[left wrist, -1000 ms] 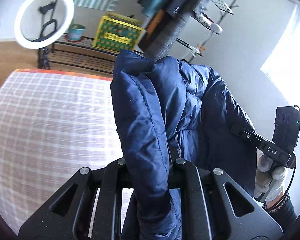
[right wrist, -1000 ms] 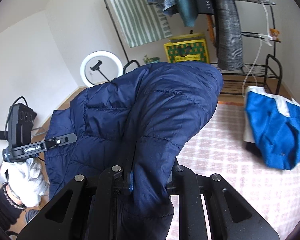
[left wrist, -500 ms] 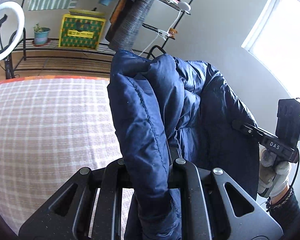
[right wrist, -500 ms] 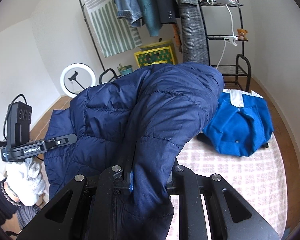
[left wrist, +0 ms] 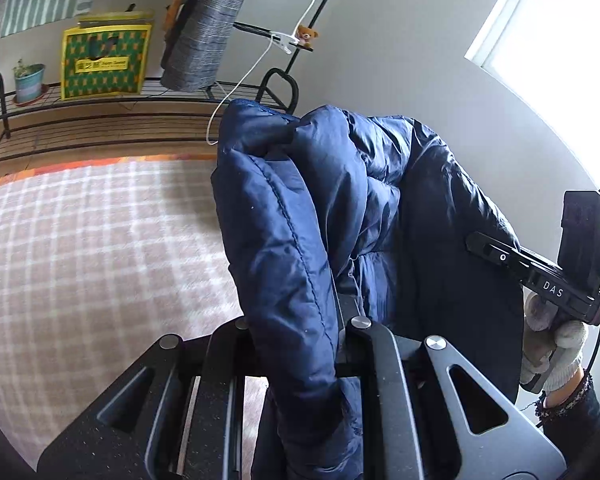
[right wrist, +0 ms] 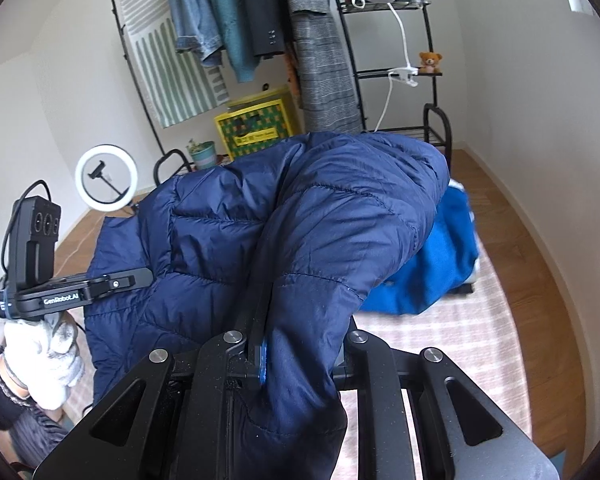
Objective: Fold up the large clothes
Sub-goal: 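Lift the navy jacket bundle with both tools and carry it toward the bed head, then lower the bundle onto the bed and open both tools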
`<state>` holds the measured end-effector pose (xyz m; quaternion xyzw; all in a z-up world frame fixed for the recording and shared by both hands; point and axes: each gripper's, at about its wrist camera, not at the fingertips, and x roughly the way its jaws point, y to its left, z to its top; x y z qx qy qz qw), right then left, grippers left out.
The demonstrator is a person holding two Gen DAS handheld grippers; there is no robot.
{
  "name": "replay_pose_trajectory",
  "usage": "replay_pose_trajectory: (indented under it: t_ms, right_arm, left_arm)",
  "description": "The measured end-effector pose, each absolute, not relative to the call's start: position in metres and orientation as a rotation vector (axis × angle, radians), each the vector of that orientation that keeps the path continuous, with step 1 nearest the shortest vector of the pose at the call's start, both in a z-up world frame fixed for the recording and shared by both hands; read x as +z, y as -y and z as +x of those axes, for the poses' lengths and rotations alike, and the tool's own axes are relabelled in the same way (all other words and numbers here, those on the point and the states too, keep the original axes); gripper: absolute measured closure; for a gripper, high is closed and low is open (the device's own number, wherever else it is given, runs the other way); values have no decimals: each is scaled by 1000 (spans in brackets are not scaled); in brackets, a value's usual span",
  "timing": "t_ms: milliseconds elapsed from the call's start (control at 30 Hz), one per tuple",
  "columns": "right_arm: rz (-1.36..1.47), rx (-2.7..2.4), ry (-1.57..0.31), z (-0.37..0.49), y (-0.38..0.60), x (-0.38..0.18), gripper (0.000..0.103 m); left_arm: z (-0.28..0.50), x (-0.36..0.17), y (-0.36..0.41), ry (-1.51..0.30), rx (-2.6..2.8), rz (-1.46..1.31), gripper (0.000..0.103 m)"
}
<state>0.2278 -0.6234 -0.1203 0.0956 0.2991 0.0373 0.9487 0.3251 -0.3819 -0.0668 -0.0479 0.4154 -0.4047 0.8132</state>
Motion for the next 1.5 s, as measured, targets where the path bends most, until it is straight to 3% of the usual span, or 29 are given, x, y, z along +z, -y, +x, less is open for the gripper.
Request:
replay_pose_trajectory:
  t_ms: [767, 1333, 1500]
  right_arm:
    - [-21, -145, -507, 388, 722, -66, 87]
    - [-204, -283, -600, 460, 729, -124, 86]
    - [-298, -389, -666, 477, 734, -145, 76]
  left_arm:
    - [492, -57, 522, -788, -790, -127, 90]
    - [532, -117, 553, -812, -684, -106, 90]
    - [545, -133, 550, -851, -647, -123, 88]
